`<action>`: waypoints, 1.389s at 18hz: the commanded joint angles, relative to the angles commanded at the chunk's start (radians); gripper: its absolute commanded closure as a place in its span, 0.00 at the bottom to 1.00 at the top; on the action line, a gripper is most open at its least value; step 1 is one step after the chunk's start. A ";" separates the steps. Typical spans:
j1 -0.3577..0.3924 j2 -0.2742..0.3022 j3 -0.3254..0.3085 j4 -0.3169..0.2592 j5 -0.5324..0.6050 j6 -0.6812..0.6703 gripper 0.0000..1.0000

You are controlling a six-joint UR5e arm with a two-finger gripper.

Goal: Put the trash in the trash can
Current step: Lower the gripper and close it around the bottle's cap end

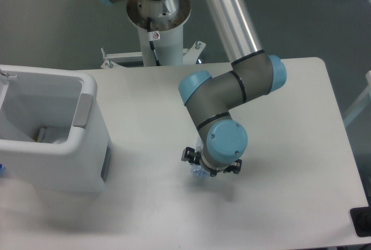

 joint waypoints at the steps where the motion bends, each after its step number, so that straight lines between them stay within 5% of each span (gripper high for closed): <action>1: 0.000 -0.003 -0.002 -0.002 0.000 0.000 0.00; 10: -0.029 -0.020 -0.017 0.000 0.074 0.012 0.00; 13: -0.029 -0.022 -0.017 0.000 0.074 0.012 0.31; 16: -0.029 -0.017 -0.011 0.002 0.074 0.014 0.46; 25: -0.032 0.021 0.000 0.014 0.055 0.015 0.47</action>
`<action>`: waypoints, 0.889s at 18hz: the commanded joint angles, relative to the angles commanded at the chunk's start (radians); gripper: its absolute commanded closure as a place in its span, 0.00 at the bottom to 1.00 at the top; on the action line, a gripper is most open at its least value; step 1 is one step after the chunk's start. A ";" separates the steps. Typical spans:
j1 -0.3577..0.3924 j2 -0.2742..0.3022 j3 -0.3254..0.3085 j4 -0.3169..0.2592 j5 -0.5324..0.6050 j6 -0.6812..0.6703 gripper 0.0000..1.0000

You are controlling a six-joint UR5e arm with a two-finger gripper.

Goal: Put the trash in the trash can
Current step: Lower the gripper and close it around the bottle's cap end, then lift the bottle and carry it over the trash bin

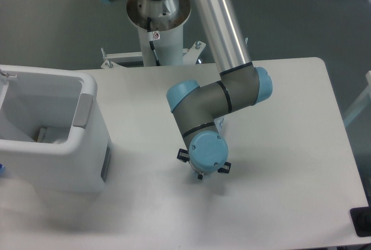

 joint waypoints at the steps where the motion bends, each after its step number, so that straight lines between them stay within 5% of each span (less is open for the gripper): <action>1: 0.000 0.018 0.003 0.002 -0.011 0.002 0.47; 9: 0.028 0.172 0.084 0.017 -0.274 -0.002 0.47; 16: 0.057 0.236 0.139 0.121 -0.480 -0.012 0.47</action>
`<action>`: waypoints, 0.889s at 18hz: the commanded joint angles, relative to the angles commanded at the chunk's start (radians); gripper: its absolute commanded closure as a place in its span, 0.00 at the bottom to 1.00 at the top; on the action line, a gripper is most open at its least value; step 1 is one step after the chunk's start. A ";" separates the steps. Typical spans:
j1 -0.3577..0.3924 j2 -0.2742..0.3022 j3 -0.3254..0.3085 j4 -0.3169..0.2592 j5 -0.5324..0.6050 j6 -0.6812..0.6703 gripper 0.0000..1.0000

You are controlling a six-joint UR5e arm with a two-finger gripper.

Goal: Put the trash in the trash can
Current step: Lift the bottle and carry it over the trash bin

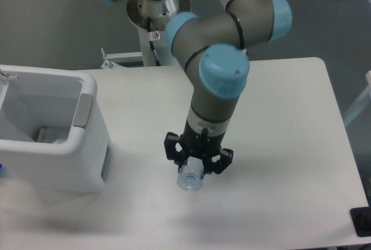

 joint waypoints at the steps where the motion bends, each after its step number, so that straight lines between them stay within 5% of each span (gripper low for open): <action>1: 0.011 0.005 0.017 0.000 -0.017 0.002 0.47; 6: 0.025 0.011 0.117 0.002 -0.209 -0.037 0.47; 12: 0.018 0.075 0.123 0.002 -0.452 -0.073 0.47; 16: -0.001 0.120 0.120 0.034 -0.511 -0.118 0.47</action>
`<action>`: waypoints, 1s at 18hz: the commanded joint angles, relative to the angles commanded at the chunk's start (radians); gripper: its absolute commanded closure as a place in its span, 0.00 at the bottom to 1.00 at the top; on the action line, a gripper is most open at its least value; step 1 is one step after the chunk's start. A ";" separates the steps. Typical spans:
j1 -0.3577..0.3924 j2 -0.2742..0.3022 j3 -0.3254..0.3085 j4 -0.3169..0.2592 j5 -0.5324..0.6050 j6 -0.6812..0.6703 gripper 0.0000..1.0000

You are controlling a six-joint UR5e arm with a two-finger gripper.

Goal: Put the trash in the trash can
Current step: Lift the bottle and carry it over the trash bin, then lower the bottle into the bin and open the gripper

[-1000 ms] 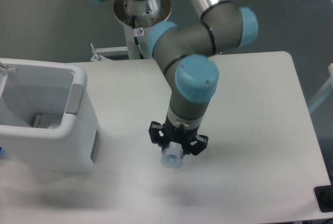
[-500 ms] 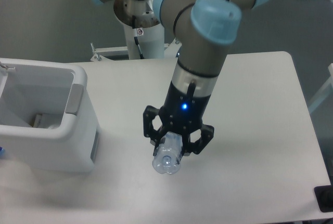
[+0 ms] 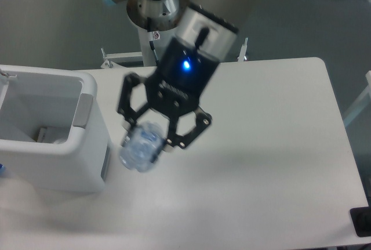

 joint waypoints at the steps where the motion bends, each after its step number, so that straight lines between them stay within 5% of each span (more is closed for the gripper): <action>1: -0.003 0.008 -0.005 0.008 -0.020 -0.012 0.47; 10: -0.118 0.020 -0.029 0.028 -0.080 -0.012 0.47; 18: -0.187 0.048 -0.124 0.032 -0.077 -0.008 0.45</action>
